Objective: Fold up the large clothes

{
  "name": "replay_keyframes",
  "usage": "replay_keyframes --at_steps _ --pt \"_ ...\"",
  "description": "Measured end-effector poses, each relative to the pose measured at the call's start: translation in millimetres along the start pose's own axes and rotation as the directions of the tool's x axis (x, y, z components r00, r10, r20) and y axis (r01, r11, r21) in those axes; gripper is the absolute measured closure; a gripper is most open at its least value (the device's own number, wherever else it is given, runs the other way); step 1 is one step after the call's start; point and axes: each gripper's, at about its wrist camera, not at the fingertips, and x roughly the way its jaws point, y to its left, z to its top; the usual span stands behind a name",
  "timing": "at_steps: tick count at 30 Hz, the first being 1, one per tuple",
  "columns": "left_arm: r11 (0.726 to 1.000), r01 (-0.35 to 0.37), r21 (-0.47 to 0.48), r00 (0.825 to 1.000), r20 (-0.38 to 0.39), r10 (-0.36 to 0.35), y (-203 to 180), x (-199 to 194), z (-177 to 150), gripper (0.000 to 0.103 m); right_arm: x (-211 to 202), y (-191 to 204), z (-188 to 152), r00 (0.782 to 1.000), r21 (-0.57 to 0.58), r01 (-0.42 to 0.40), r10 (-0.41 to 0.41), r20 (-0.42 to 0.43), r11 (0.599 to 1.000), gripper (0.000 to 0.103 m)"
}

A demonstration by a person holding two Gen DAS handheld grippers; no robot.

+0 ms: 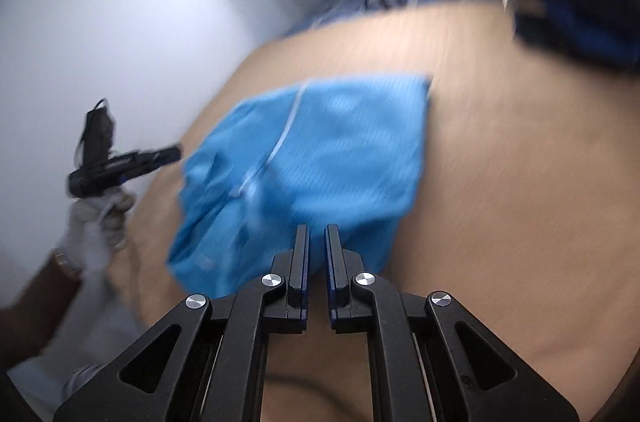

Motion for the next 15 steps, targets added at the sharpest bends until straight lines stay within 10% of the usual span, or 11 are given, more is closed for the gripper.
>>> replay_keyframes --at_steps 8,15 --pt "0.995 -0.075 0.067 0.994 -0.072 0.08 11.1 38.2 -27.4 0.065 46.3 -14.8 -8.3 0.993 0.006 0.102 -0.101 -0.067 0.995 0.096" --pt "1.0 0.014 -0.02 1.0 -0.026 -0.015 27.9 5.0 -13.9 0.055 25.3 -14.3 -11.7 0.992 -0.054 0.071 -0.077 -0.101 0.996 0.09"
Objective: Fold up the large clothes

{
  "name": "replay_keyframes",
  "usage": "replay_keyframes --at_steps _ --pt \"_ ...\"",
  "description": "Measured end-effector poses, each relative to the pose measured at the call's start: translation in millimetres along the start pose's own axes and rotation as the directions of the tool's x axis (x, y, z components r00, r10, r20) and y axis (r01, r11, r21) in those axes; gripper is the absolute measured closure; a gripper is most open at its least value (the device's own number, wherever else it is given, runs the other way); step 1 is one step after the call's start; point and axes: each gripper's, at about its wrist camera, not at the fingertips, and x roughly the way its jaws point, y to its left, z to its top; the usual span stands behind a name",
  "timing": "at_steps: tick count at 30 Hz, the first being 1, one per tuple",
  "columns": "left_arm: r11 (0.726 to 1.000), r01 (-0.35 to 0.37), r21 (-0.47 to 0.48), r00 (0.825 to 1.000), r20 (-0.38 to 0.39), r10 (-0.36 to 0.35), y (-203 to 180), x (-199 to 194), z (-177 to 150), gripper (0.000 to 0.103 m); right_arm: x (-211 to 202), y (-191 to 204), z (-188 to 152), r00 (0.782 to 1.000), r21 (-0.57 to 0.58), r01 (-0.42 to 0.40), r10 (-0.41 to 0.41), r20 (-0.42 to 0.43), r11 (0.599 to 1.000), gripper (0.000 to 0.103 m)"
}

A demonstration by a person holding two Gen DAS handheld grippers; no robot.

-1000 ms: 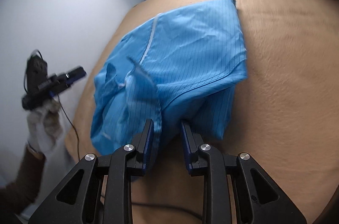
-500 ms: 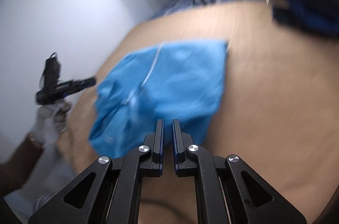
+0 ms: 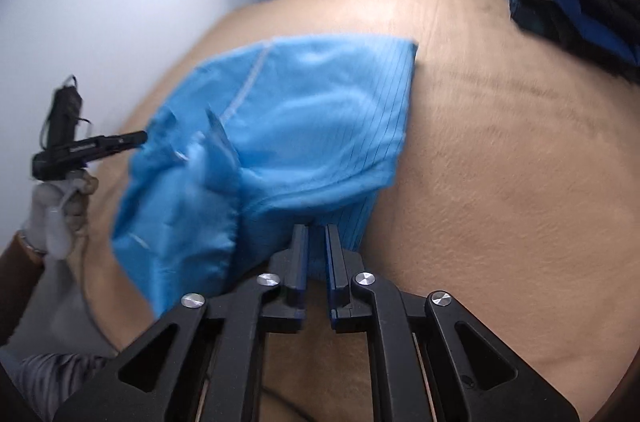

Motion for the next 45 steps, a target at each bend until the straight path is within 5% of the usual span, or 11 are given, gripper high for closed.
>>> replay_keyframes --at_steps 2,4,5,8,13,18,23,27,32,39,45 --pt "0.998 0.037 -0.05 0.999 0.004 -0.036 10.2 -4.6 7.6 0.036 -12.4 -4.6 8.2 1.0 -0.03 -0.004 0.005 0.029 1.0 0.058" --pt "0.987 0.101 -0.123 0.995 -0.012 -0.103 23.5 -2.9 14.8 0.034 -18.7 -15.4 17.3 0.998 -0.027 0.004 -0.003 0.057 1.0 0.028" --pt "0.975 0.145 -0.167 0.988 -0.027 -0.151 30.8 1.2 18.1 0.034 -18.3 -19.2 21.0 0.998 -0.018 -0.002 0.003 0.064 1.0 0.023" --pt "0.929 0.238 -0.284 0.963 -0.055 -0.263 50.3 16.3 25.4 0.034 -7.6 -37.9 30.0 0.997 0.05 -0.067 0.064 0.046 0.997 0.023" --pt "0.881 0.29 -0.374 0.938 -0.072 -0.339 71.8 36.2 31.8 0.034 35.4 -71.7 45.9 0.984 0.222 -0.176 0.18 0.002 0.959 0.023" --pt "0.871 0.336 -0.358 0.915 -0.094 -0.392 71.4 48.7 42.4 0.034 58.4 -85.5 49.0 0.947 0.268 -0.31 0.321 0.004 0.912 0.023" --pt "0.883 0.36 -0.302 0.899 -0.139 -0.414 51.9 65.9 54.2 0.034 72.5 -89.2 54.0 0.896 0.314 -0.426 0.444 0.015 0.849 0.047" --pt "0.896 0.363 -0.256 0.895 -0.171 -0.411 35.2 78.5 60.1 0.037 88.0 -87.0 60.6 0.87 0.336 -0.473 0.493 0.028 0.815 0.055" --pt "0.91 0.326 -0.255 0.91 -0.175 -0.375 25.6 91.5 64.4 0.066 99.7 -81.1 62.1 0.853 0.365 -0.493 0.522 0.024 0.79 0.081" --pt "0.965 0.219 -0.147 0.959 -0.148 -0.241 4.9 76.7 60.2 0.093 83.8 -52.6 66.4 0.901 0.299 -0.417 0.434 0.012 0.858 0.094" --pt "0.987 0.145 -0.062 0.983 -0.103 -0.151 -19.0 52.9 56.5 0.098 64.9 -19.2 74.3 0.958 0.199 -0.28 0.288 -0.012 0.939 0.098"
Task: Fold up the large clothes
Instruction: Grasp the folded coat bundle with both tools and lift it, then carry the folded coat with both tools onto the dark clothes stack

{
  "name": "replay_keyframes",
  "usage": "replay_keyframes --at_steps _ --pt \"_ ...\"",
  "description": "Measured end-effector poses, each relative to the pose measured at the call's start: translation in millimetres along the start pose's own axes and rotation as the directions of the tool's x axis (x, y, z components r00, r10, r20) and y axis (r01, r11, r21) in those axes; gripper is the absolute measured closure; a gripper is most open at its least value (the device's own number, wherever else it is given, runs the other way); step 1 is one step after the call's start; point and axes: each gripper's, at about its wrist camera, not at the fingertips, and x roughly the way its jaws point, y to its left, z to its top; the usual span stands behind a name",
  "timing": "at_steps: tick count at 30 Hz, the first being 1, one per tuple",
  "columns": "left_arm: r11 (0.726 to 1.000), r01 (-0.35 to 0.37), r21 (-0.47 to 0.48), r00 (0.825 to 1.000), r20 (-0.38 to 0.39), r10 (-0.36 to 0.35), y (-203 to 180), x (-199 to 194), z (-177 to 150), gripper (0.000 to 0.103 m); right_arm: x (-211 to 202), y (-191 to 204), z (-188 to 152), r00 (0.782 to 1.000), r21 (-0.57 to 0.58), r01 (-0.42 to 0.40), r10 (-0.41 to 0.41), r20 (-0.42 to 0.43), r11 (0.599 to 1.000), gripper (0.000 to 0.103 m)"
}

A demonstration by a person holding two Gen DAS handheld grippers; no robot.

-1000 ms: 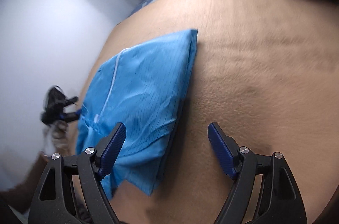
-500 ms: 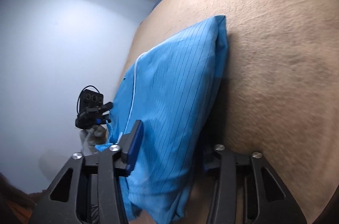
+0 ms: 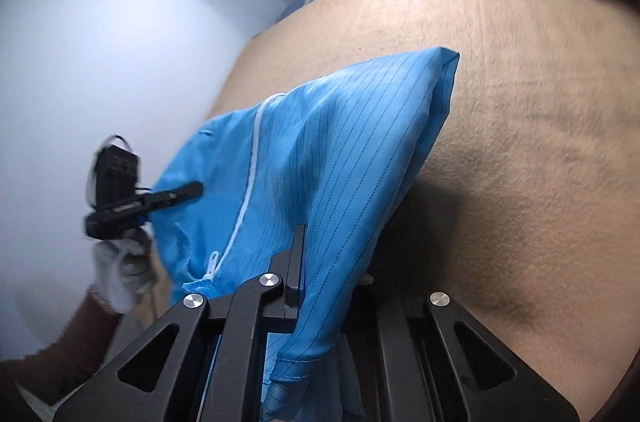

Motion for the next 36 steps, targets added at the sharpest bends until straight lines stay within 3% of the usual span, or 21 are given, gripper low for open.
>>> replay_keyframes --at_steps 10,15,25,36 --pt "0.999 -0.012 0.041 0.999 0.048 0.01 -35.5 -33.2 -21.4 0.099 -28.9 75.1 -3.4 0.987 -0.13 0.16 -0.157 0.037 0.979 0.099" --pt "0.998 0.006 0.064 0.997 0.078 -0.011 -62.7 -54.7 -31.6 0.099 -59.5 96.7 -12.1 0.982 -0.161 0.186 -0.176 0.072 0.969 0.099" --pt "0.986 0.011 0.168 0.991 0.126 -0.032 -125.0 -89.3 -49.2 0.099 -123.2 117.2 -29.9 0.962 -0.2 0.25 -0.221 0.16 0.947 0.099" --pt "0.957 0.035 0.288 0.991 0.111 -0.07 -200.2 -88.0 -50.9 0.099 -187.3 106.1 -40.3 0.933 -0.179 0.313 -0.268 0.239 0.933 0.099"
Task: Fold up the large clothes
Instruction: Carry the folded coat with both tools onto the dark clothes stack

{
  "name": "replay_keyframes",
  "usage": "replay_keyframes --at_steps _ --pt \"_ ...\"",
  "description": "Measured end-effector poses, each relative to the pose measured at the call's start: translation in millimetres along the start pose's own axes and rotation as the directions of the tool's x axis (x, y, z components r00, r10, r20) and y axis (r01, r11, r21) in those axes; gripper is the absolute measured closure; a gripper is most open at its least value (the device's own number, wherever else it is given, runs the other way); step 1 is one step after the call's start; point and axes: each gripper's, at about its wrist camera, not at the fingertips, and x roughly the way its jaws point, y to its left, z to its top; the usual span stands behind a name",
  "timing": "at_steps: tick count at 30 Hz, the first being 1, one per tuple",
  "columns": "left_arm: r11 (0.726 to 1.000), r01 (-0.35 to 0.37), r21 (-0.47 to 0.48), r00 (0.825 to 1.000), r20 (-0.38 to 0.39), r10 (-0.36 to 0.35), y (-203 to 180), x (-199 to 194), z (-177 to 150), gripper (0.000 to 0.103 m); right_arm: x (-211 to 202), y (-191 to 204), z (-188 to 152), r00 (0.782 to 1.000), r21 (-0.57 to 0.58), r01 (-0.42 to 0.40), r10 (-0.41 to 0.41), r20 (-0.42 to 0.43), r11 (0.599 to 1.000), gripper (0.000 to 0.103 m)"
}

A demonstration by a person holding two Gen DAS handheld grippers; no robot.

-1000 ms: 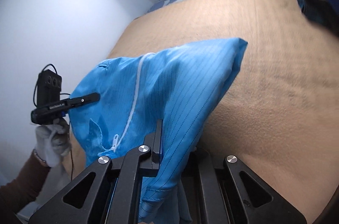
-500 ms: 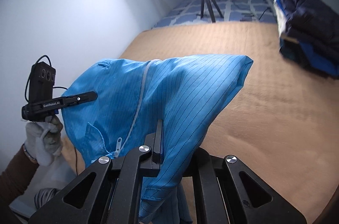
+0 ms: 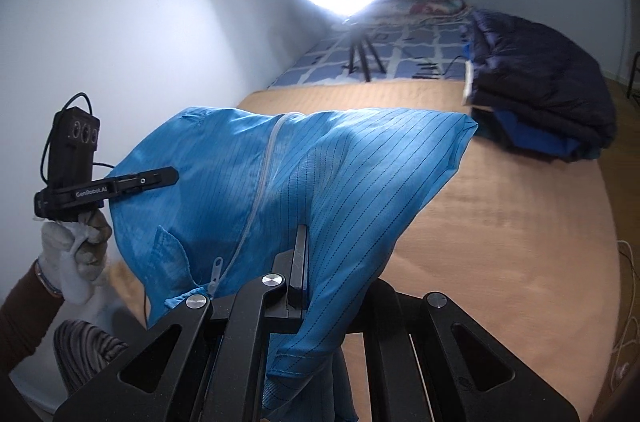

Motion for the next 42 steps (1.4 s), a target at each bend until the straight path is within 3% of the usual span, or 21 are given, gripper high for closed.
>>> replay_keyframes --at_steps 9,19,30,42 --pt "0.997 0.046 0.058 0.999 -0.017 -0.045 -51.1 43.3 33.2 0.099 -32.8 -49.4 16.5 0.996 0.016 0.075 -0.075 0.045 0.997 0.099" --pt "0.987 0.102 0.125 0.995 -0.036 -0.098 -95.9 115.3 92.8 0.099 -52.6 -110.2 51.6 0.983 0.023 0.165 -0.167 0.08 0.986 0.099" --pt "0.967 0.204 0.151 0.979 0.001 -0.206 -117.6 213.1 189.1 0.099 -47.9 -196.5 113.5 0.954 0.042 0.256 -0.259 0.153 0.966 0.099" --pt "0.961 0.172 0.216 0.98 0.063 -0.19 -162.2 300.5 305.0 0.099 -32.5 -278.2 212.7 0.906 0.06 0.381 -0.386 0.172 0.922 0.099"
